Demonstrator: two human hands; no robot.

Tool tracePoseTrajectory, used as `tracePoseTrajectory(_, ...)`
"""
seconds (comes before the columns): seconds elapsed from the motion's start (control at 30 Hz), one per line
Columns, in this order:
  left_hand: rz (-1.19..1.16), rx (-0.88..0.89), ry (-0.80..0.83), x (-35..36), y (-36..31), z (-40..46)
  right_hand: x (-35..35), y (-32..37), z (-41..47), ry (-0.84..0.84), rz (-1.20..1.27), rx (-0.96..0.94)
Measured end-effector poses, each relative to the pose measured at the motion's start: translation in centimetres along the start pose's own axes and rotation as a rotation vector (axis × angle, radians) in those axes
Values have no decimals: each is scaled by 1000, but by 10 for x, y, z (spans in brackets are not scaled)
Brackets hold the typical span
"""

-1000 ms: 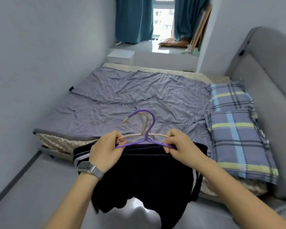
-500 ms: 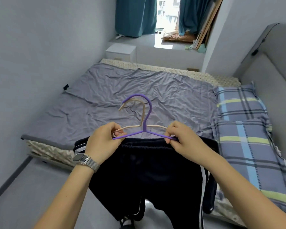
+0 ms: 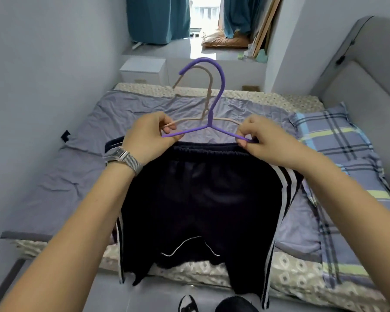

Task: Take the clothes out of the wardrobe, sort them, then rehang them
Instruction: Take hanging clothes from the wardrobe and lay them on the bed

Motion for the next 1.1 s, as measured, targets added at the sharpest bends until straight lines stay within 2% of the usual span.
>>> tracePoseTrajectory(0.07, 25, 13, 25, 6, 11, 24, 9, -12, 20, -41, 23, 24)
tracePoseTrajectory(0.2, 76, -67, 116, 47, 60, 52, 56, -50, 54, 14, 98, 83)
tracePoseTrajectory(0.37, -16, -156, 196, 96, 114, 65, 108, -97, 89, 54, 228, 158)
tracePoseTrajectory(0.5, 11, -129, 285, 120, 139, 97, 125, -145, 133, 57, 273, 231)
tracePoseTrajectory(0.7, 42, -133, 88, 141, 163, 230, 104, -213, 252, -42, 317, 219)
tracePoseTrajectory(0.83, 112, -206, 89, 178, 201, 289, 133, -265, 310, -14, 243, 243)
tracePoseTrajectory(0.9, 169, -253, 66, 203, 226, 285, 168, -293, 318, -8, 233, 309)
tracePoseTrajectory(0.97, 127, -301, 31, 226, 253, 264, 209, -322, 316, 13, 216, 385)
tracePoseTrajectory(1.1, 159, -372, 91, 261, 305, 215, 285, -365, 318, 140, 136, 421)
Point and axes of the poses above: each hand's wrist, its own z-axis towards the middle knuckle, its own x-axis out of the palm, y = z × x, the point moved 3 cm from there along z, towards the middle knuckle, and after that the axes turned 2 degrees about z, right-handed, at the moved point
